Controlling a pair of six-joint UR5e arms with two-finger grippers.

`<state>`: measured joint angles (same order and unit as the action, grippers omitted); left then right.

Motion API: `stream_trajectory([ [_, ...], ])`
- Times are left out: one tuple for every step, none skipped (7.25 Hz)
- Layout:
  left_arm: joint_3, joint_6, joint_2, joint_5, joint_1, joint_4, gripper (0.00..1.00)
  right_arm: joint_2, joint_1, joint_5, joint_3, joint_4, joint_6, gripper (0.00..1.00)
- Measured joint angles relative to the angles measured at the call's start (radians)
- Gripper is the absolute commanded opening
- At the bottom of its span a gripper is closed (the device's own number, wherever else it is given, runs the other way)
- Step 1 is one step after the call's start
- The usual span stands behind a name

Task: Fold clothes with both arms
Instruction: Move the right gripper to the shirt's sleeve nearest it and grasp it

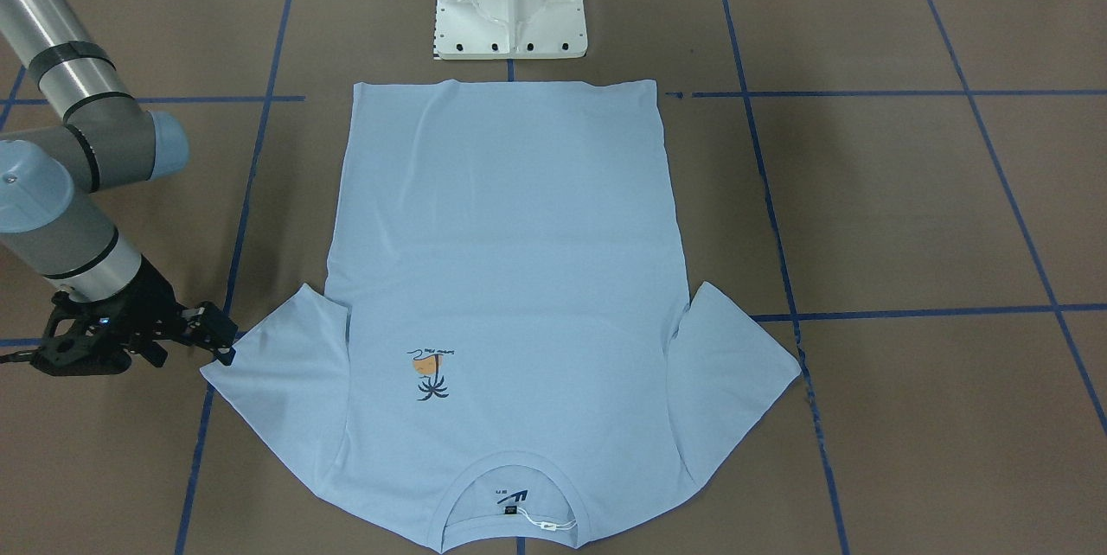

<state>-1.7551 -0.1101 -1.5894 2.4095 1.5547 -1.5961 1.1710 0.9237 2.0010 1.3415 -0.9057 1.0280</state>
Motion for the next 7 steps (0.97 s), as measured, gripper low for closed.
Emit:
stream_trajectory([
  [0.006, 0.001, 0.000, 0.001, 0.000, -0.021, 1.00, -0.009, -0.011, -0.012, -0.015, 0.006, 0.003, 0.61],
  [0.009, 0.001, 0.000, 0.002, 0.001, -0.033, 1.00, -0.010, -0.015, -0.017, -0.021, 0.008, 0.002, 0.56],
  [0.009, 0.001, 0.000, 0.002, 0.001, -0.037, 1.00, -0.010, -0.016, -0.021, -0.026, 0.008, 0.002, 0.55],
  [0.008, 0.002, 0.000, 0.003, 0.001, -0.039, 1.00, -0.010, -0.017, -0.027, -0.033, 0.008, 0.001, 0.55],
  [0.009, 0.002, 0.000, 0.003, 0.001, -0.040, 1.00, -0.010, -0.017, -0.033, -0.040, 0.008, 0.000, 0.45],
  [0.010, 0.001, 0.000, 0.002, 0.000, -0.041, 1.00, -0.010, -0.017, -0.038, -0.044, 0.008, 0.000, 0.26],
  [0.009, 0.002, 0.000, 0.002, -0.001, -0.041, 1.00, -0.010, -0.017, -0.039, -0.046, 0.008, 0.000, 0.02],
])
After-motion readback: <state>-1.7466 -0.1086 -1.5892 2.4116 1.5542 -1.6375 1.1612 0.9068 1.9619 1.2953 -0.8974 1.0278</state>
